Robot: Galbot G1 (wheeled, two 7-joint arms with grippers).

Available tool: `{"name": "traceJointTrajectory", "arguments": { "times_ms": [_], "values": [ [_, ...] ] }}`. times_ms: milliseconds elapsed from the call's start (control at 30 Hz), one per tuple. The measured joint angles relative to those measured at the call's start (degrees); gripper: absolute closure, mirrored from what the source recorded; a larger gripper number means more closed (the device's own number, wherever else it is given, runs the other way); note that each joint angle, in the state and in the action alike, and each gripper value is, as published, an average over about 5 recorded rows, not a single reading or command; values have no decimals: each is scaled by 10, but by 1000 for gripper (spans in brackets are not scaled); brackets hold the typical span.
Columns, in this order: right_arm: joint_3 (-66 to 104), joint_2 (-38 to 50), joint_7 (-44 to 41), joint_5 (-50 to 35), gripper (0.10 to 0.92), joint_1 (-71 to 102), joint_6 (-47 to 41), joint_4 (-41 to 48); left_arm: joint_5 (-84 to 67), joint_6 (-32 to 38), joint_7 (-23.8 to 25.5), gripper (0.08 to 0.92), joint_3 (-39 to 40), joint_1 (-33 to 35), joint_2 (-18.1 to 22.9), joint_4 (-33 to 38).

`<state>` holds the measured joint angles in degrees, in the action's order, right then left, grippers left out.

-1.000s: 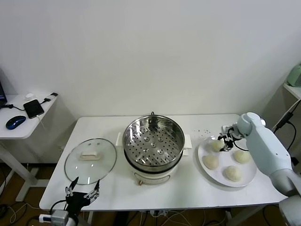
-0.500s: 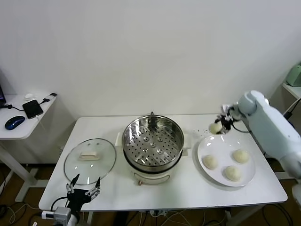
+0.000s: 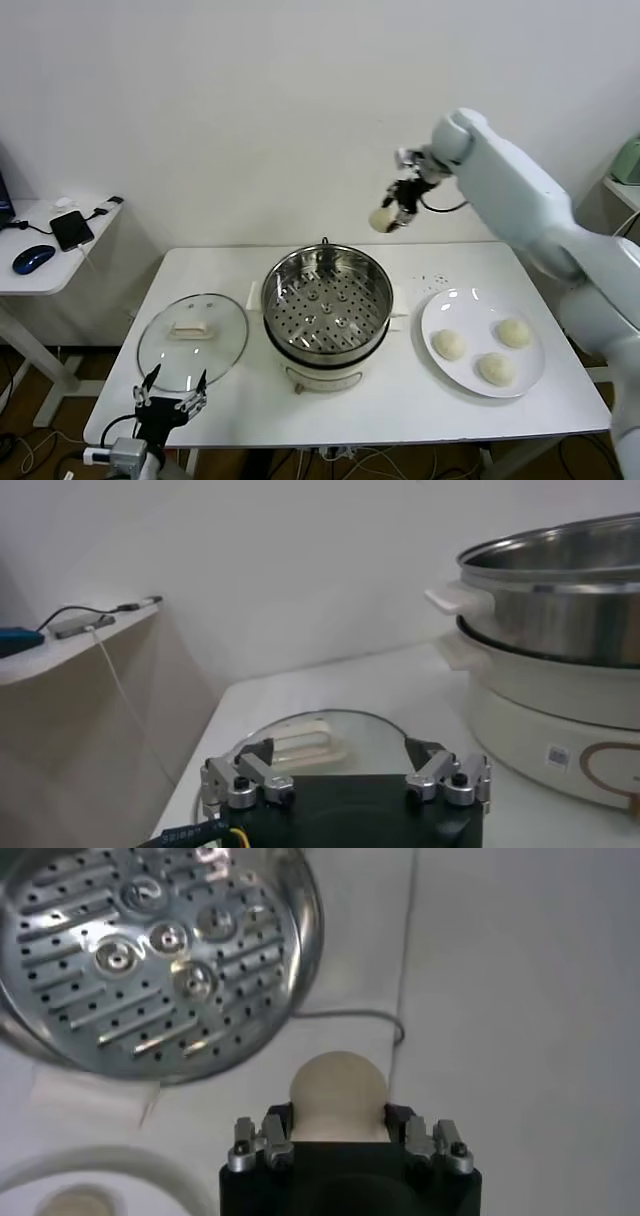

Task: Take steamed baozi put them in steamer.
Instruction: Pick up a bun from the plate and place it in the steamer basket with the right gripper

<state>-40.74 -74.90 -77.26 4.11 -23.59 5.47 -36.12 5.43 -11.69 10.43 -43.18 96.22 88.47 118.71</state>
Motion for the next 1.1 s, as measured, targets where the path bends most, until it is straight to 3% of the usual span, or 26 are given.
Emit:
{"name": "traceJointTrajectory", "arguments": {
  "times_ms": [600,1100],
  "values": [
    [-171,-46,62,-40,414,-20,312,-41,2,0,-4,177,-1,-7,6,-11],
    [-192,-56,100,43,414,1,410,-59,2,1,-5,177,-1,-7,10,-9]
  ]
}}
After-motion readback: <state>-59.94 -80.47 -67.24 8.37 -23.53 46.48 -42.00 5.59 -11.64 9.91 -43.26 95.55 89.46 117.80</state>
